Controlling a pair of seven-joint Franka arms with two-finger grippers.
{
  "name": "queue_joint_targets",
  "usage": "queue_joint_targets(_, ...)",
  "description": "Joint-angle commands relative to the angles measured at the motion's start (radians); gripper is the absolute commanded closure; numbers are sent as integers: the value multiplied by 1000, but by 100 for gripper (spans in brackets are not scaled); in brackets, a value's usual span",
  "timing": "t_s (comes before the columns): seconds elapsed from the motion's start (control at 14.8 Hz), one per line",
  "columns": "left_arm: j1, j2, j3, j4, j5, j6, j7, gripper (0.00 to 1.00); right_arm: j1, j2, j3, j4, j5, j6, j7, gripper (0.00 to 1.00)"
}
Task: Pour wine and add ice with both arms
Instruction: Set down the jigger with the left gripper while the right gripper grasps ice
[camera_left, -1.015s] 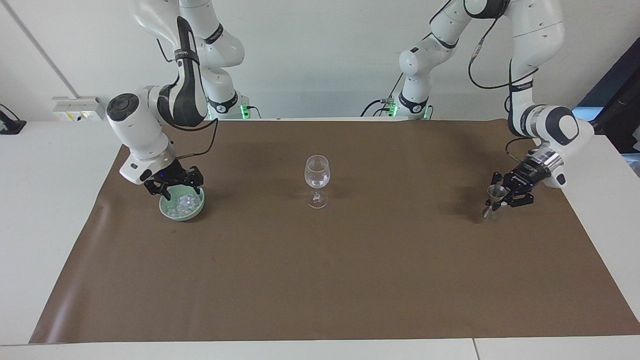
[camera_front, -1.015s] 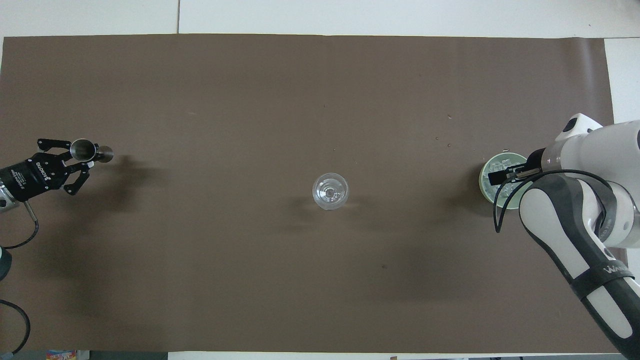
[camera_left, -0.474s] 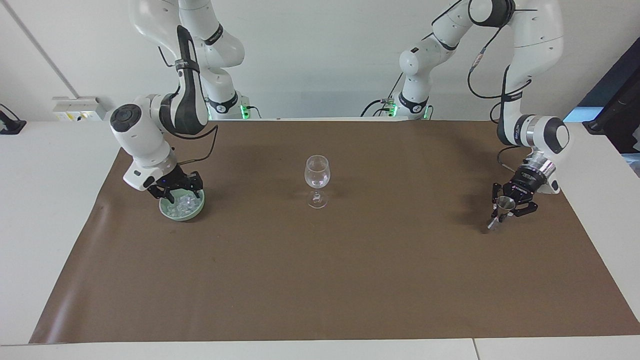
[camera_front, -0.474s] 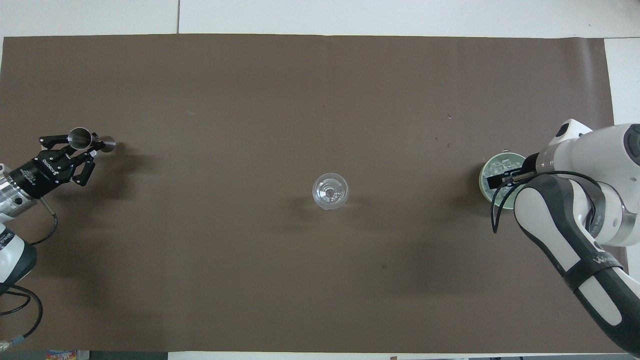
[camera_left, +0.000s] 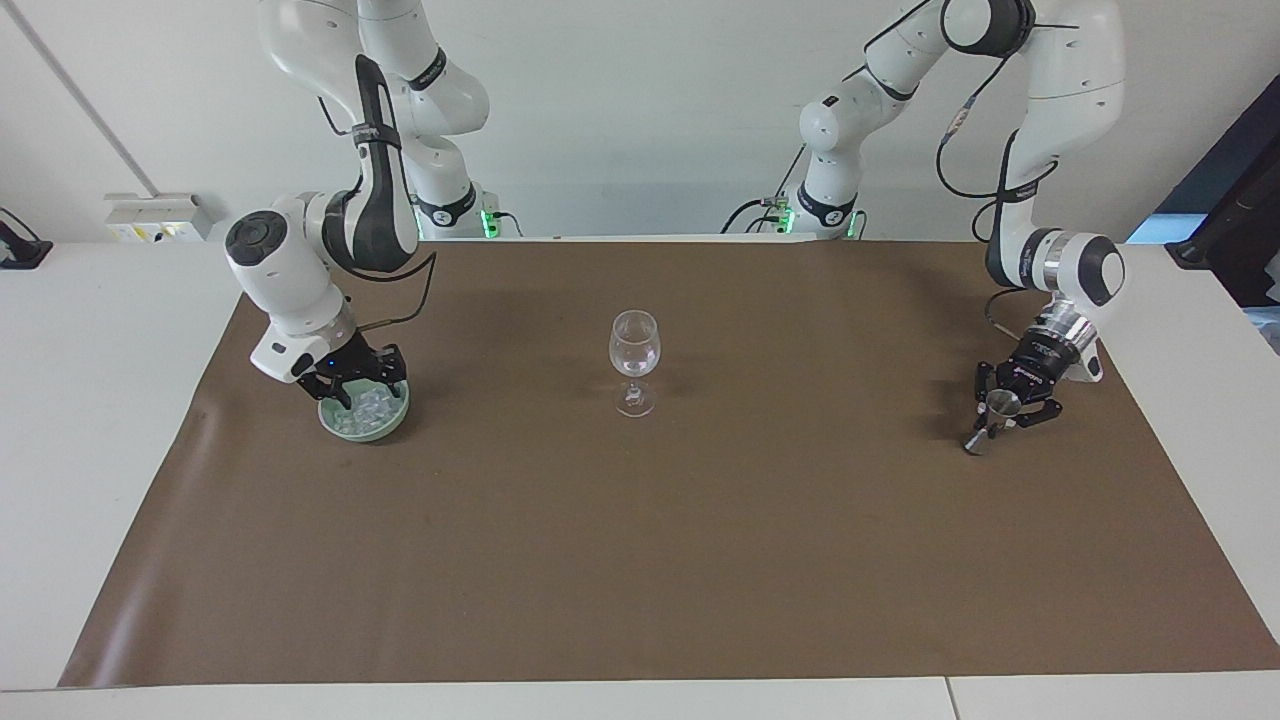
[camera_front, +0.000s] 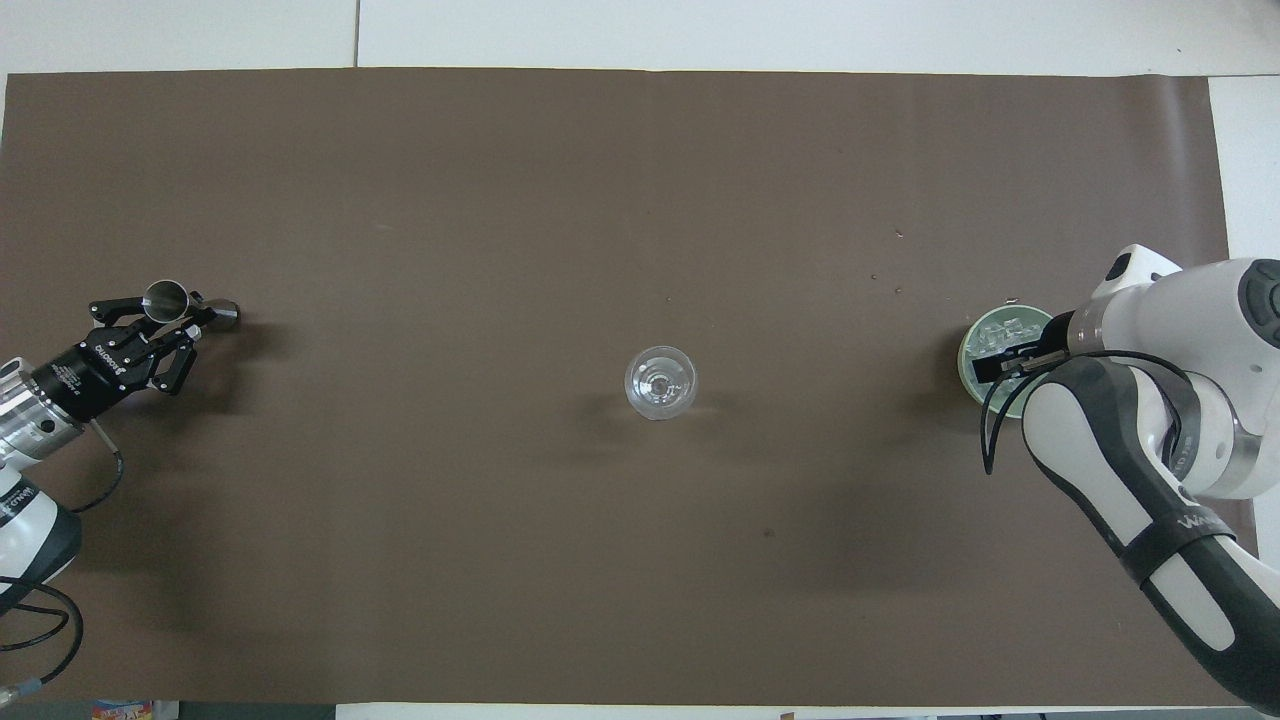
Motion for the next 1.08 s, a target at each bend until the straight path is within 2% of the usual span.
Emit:
queue_joint_targets(0.0,16,-40,-7,-47,-25,-5,-8,100,-24,-13,8,-25,24,22,-44,24)
queue_joint_targets(0.07,22,-43,-7,-47,-23,-7,-8,36,-24,-13,8,-25,23,22,-44,27)
queue_joint_targets(0.14,25,-43,-7,-47,-23,-13,-10,0,-24,-13,8,-25,24,21,-44,30)
queue_joint_targets(0.34,42,-65,2,-51,-2,-33,-21,0,-30,-13,8,-23,24,16,-55,33)
queue_joint_targets(0.54,52,-100,7,-62,82,-35,-31,0,-32,-13,8,-19,24,9,-55,33)
queue_joint_targets(0.74,82,-134,12,-42,295,-36,-30,0,-32,-13,8,-17,24,7,-56,34)
queue_joint_targets(0.95,69,-189,13,43,562,-38,-41,0,-32,-13,8,-16,24,7,-56,39)
queue_joint_targets(1.02,57,-210,12,77,666,-50,-45,0,-32,-13,8,-16,24,7,-56,44)
